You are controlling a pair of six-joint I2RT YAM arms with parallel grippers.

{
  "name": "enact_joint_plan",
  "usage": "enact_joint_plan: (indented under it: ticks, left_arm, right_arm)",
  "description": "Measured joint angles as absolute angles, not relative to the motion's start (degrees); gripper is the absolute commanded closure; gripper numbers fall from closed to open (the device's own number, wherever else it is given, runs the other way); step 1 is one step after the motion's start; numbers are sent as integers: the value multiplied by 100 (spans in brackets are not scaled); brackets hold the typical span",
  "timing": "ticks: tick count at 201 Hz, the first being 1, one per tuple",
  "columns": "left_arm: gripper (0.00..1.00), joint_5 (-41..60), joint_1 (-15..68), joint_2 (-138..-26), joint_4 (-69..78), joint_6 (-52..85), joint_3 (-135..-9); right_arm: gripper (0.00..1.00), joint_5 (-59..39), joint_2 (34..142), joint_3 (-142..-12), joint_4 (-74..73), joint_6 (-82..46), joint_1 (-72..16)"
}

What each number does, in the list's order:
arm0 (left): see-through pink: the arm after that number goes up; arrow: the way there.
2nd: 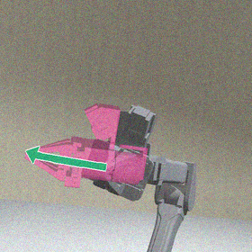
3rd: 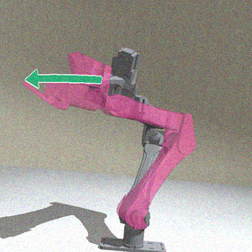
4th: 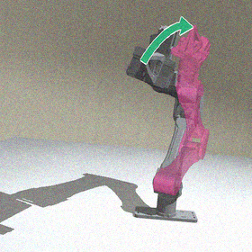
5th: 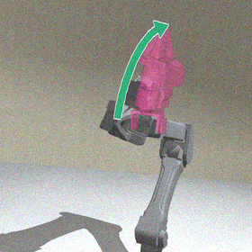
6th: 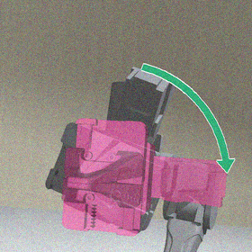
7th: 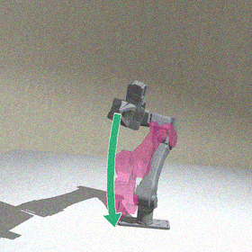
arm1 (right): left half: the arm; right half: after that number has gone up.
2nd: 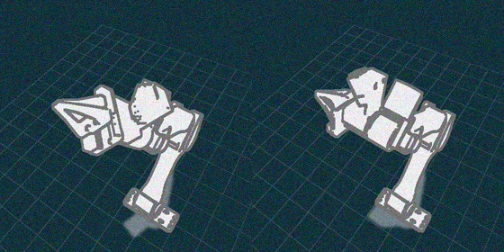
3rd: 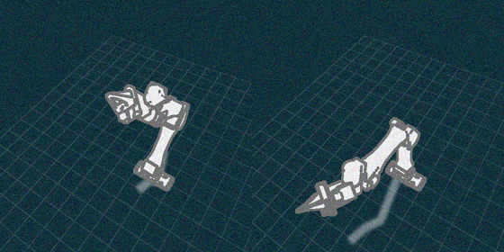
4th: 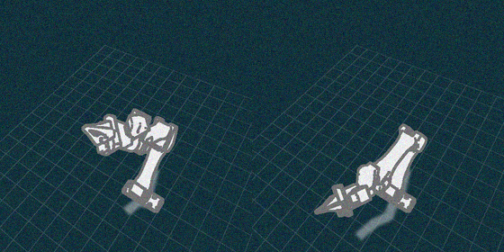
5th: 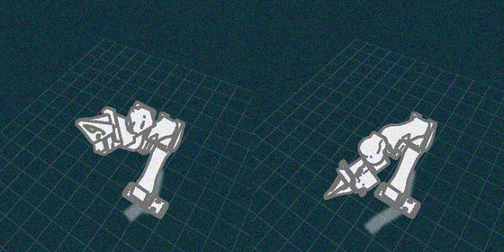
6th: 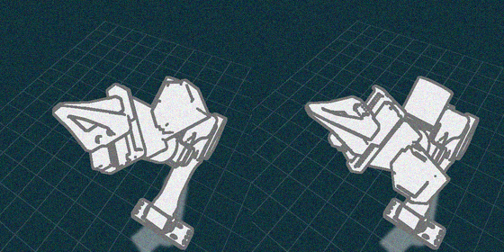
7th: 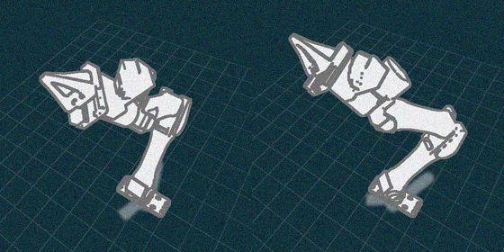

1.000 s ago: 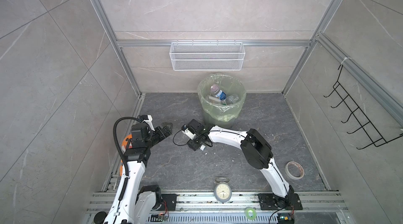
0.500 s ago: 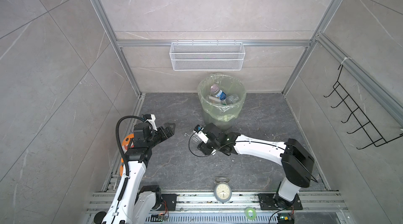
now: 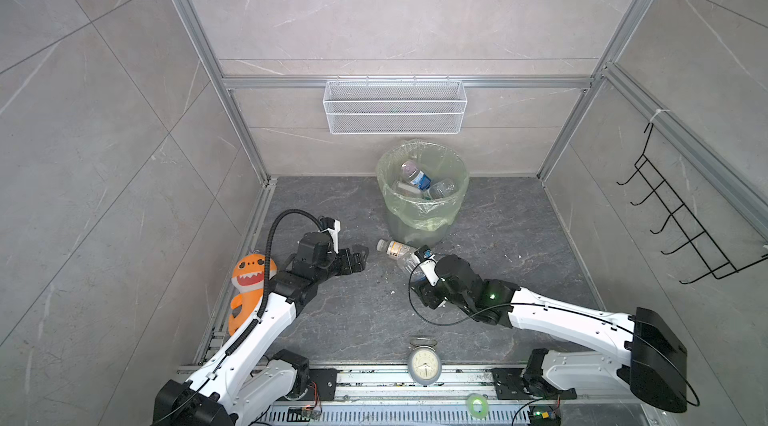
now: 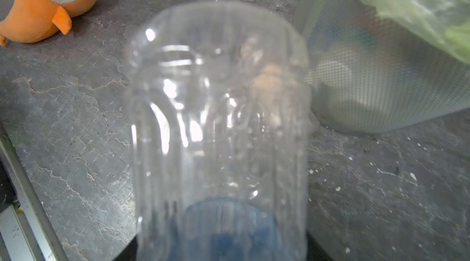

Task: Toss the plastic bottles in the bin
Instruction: 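Lift the blue-labelled bottle with the right gripper over the bin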

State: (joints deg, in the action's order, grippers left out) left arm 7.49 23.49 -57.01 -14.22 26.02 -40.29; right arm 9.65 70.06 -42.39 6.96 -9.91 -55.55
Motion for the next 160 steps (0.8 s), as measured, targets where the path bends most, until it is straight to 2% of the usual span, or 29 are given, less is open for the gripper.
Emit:
enact_joint_plan:
  ticks: [97,134,160]
  left_arm:
    - [3,458,2902,-6287,-1092,2331,-4222]
    - [3,458,2939,-6405,-1015,2272,-4235]
    - [3,458,2943,-6447,-1015,2259,-4241]
  right_arm:
    - [40,1616,5325,-3509,744,-1315,-5555]
    - [42,1905,4965,-3597,996,-1402,-5555]
    - [41,2176,5118,-4215,1409,-1400,-5555]
